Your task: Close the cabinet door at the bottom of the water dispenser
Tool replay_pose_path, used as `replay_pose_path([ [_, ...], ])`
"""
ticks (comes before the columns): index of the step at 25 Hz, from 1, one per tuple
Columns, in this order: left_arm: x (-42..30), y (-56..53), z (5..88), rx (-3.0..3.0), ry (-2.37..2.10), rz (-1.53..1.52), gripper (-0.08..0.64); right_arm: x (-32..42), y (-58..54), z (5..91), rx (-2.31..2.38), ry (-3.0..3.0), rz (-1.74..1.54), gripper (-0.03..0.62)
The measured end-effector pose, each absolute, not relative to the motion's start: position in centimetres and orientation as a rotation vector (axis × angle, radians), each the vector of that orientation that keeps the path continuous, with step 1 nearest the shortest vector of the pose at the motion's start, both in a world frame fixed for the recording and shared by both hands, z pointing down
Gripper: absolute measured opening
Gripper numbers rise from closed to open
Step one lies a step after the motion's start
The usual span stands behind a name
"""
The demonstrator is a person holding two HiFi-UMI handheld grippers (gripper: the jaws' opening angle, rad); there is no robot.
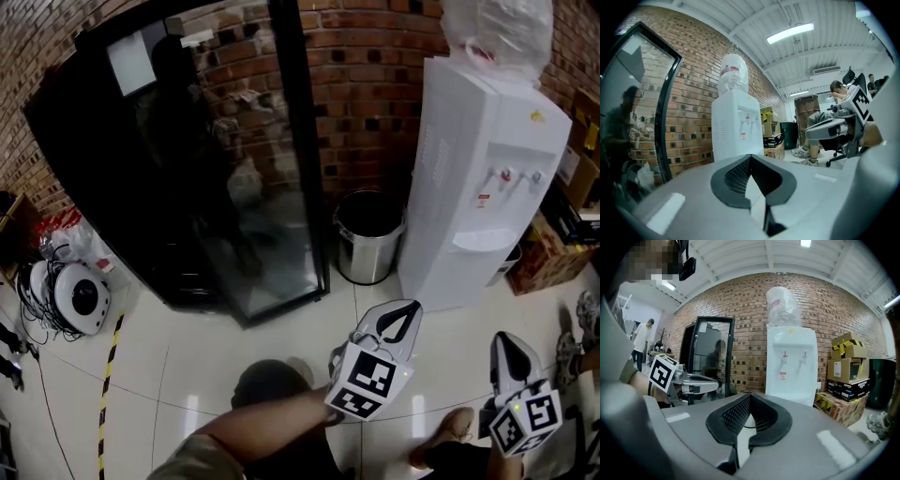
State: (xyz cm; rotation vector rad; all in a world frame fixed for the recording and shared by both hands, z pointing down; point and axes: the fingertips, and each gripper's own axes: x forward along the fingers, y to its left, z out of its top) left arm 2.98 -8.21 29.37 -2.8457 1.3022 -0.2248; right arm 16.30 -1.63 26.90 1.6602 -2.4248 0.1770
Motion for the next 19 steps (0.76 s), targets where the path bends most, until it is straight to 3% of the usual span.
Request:
replay_pose_path([
  [19, 2.7, -8.5, 27.7, -2.864, 1.301, -0.147, 0.000, 15.2, -3.9, 26.4, 1.635, -2.484, 0.187, 0.000],
])
